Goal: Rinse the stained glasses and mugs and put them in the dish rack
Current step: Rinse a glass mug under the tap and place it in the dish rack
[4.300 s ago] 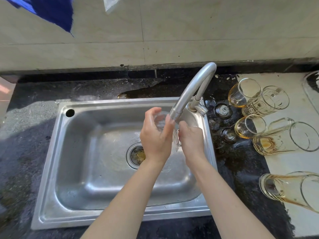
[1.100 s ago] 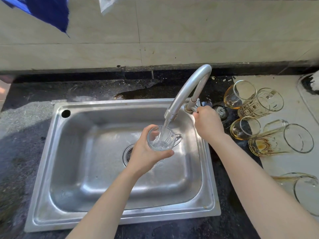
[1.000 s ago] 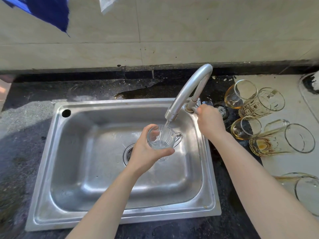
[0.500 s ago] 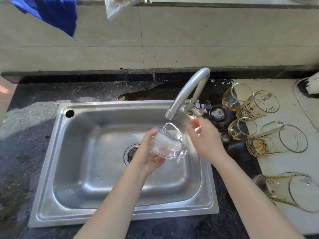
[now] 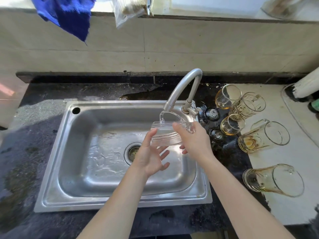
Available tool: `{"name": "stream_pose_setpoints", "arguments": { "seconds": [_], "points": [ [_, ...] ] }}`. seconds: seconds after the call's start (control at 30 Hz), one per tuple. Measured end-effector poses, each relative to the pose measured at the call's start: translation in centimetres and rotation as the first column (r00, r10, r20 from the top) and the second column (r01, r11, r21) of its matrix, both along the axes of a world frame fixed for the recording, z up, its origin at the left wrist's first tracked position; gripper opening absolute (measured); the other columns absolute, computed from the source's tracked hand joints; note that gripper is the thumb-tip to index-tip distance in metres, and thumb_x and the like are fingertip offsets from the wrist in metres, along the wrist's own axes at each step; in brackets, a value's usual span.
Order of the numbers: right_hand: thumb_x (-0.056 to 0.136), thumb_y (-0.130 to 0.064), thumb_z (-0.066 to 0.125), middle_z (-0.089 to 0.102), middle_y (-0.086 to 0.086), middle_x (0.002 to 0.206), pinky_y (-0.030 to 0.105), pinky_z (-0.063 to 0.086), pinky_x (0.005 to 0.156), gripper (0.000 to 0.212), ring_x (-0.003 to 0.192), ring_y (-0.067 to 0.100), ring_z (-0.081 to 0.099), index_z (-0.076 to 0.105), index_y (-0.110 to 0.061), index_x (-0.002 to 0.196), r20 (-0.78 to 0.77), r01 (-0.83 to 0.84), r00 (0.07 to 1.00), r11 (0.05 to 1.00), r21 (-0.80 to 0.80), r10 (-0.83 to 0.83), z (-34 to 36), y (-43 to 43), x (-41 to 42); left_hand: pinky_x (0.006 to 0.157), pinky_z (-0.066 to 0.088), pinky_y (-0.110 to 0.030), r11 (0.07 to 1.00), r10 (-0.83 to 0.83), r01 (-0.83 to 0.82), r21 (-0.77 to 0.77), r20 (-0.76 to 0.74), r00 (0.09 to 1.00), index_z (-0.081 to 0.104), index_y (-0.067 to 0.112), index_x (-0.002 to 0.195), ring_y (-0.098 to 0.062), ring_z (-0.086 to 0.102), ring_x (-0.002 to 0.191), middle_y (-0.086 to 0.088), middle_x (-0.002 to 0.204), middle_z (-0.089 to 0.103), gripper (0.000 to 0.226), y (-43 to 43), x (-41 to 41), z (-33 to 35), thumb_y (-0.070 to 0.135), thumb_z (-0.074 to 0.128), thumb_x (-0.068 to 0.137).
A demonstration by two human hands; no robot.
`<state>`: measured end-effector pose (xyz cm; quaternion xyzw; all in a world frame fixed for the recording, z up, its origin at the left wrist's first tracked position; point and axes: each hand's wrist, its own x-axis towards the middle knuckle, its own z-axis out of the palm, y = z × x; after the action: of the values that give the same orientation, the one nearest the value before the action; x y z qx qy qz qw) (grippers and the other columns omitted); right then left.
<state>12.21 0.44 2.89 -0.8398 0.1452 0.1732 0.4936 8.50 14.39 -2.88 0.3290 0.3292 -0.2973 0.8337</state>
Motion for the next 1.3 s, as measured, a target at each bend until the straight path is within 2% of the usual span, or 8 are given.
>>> {"name": "stream_pose_setpoints", "arguments": {
  "seconds": [0.13, 0.33, 0.43, 0.63, 0.77, 0.9, 1.1, 1.3],
  "points": [
    [0.076, -0.060, 0.064, 0.056, -0.004, 0.091, 0.033, 0.039, 0.075, 0.051, 0.090, 0.021, 0.053, 0.049, -0.020, 0.105, 0.124, -0.144, 0.971, 0.914, -0.380, 0.205, 1.2, -0.4, -1.1, 0.094, 0.029, -0.040, 0.937, -0.127, 0.120, 0.328, 0.002, 0.992, 0.061, 0.030, 0.095, -0.015, 0.044, 0.098, 0.007, 0.109, 0.056, 0.041, 2.2, -0.4, 1.2, 0.046, 0.071, 0.059],
    [0.064, -0.067, 0.066, 0.058, 0.000, 0.103, 0.030, 0.049, 0.060, 0.072, 0.072, 0.015, 0.065, 0.056, -0.016, 0.114, -0.017, -0.062, 0.998, 0.996, -0.069, 0.061, 2.2, -0.4, -2.4, 0.099, 0.023, -0.036, 0.833, -0.221, 0.094, 0.546, 0.173, 0.960, 0.061, 0.026, 0.126, -0.021, 0.039, 0.128, 0.005, 0.135, 0.052, 0.037, 5.1, -0.1, 3.3, 0.036, 0.057, 0.090],
    [0.072, -0.059, 0.066, 0.056, -0.003, 0.091, 0.031, 0.040, 0.064, 0.050, 0.085, 0.020, 0.056, 0.051, -0.020, 0.099, 0.036, -0.070, 0.995, 0.932, -0.354, 0.089, 1.7, 0.7, -4.4, 0.112, 0.026, -0.042, 0.756, -0.340, 0.125, 0.642, 0.222, 0.914, 0.062, 0.031, 0.118, -0.017, 0.041, 0.130, 0.007, 0.137, 0.052, 0.028, 5.7, -0.8, 3.9, 0.030, 0.057, 0.090],
    [0.076, -0.062, 0.063, 0.053, -0.004, 0.094, 0.032, 0.041, 0.071, 0.054, 0.087, 0.017, 0.050, 0.049, -0.017, 0.104, 0.149, -0.097, 0.967, 0.837, -0.539, 0.208, 1.9, 2.7, -8.3, 0.096, 0.031, -0.028, 0.626, -0.567, 0.168, 0.762, 0.297, 0.768, 0.055, 0.030, 0.130, -0.017, 0.045, 0.124, 0.012, 0.131, 0.052, 0.033, 6.4, -2.0, 5.4, 0.031, 0.046, 0.099],
    [0.075, -0.059, 0.067, 0.048, -0.015, 0.079, 0.023, 0.036, 0.065, 0.050, 0.077, 0.009, 0.047, 0.049, -0.026, 0.107, 0.203, -0.058, 0.967, 0.911, -0.407, 0.152, 3.4, 1.8, -10.5, 0.105, 0.036, -0.034, 0.529, -0.739, 0.194, 0.826, 0.336, 0.585, 0.050, 0.033, 0.136, -0.013, 0.047, 0.126, 0.012, 0.138, 0.051, 0.037, 6.0, -2.3, 6.3, 0.039, 0.038, 0.102],
    [0.072, -0.060, 0.069, 0.053, -0.007, 0.073, 0.024, 0.038, 0.057, 0.050, 0.064, 0.006, 0.047, 0.050, -0.027, 0.105, 0.232, -0.009, 0.967, 0.925, -0.380, 0.104, 6.1, -1.4, -13.7, 0.081, 0.045, -0.024, 0.444, -0.880, 0.259, 0.858, 0.364, 0.304, 0.062, 0.022, 0.116, -0.010, 0.059, 0.100, 0.003, 0.111, 0.065, 0.037, 3.0, -2.9, 8.2, 0.042, 0.035, 0.101],
    [0.066, -0.063, 0.074, 0.062, -0.008, 0.102, 0.030, 0.049, 0.076, 0.065, 0.091, 0.013, 0.058, 0.051, -0.033, 0.119, 0.187, 0.161, 0.978, 0.910, -0.383, -0.094, 9.0, -10.0, -21.9, 0.085, 0.048, -0.030, 0.311, -0.916, 0.335, 0.889, 0.374, -0.142, 0.060, 0.013, 0.106, -0.016, 0.062, 0.095, -0.005, 0.105, 0.067, 0.035, -6.1, -5.6, 10.5, 0.041, 0.041, 0.099],
    [0.064, -0.052, 0.081, 0.061, -0.016, 0.108, 0.015, 0.040, 0.068, 0.067, 0.095, 0.005, 0.057, 0.052, -0.030, 0.120, 0.219, 0.446, 0.892, 0.845, -0.295, -0.395, 9.9, -17.4, -34.7, 0.085, 0.042, -0.033, 0.201, -0.828, 0.680, 0.705, 0.494, -0.267, 0.050, 0.008, 0.085, -0.021, 0.043, 0.085, -0.010, 0.086, 0.044, 0.024, -17.4, -14.0, 11.6, 0.025, 0.043, 0.101]
  ]
}}
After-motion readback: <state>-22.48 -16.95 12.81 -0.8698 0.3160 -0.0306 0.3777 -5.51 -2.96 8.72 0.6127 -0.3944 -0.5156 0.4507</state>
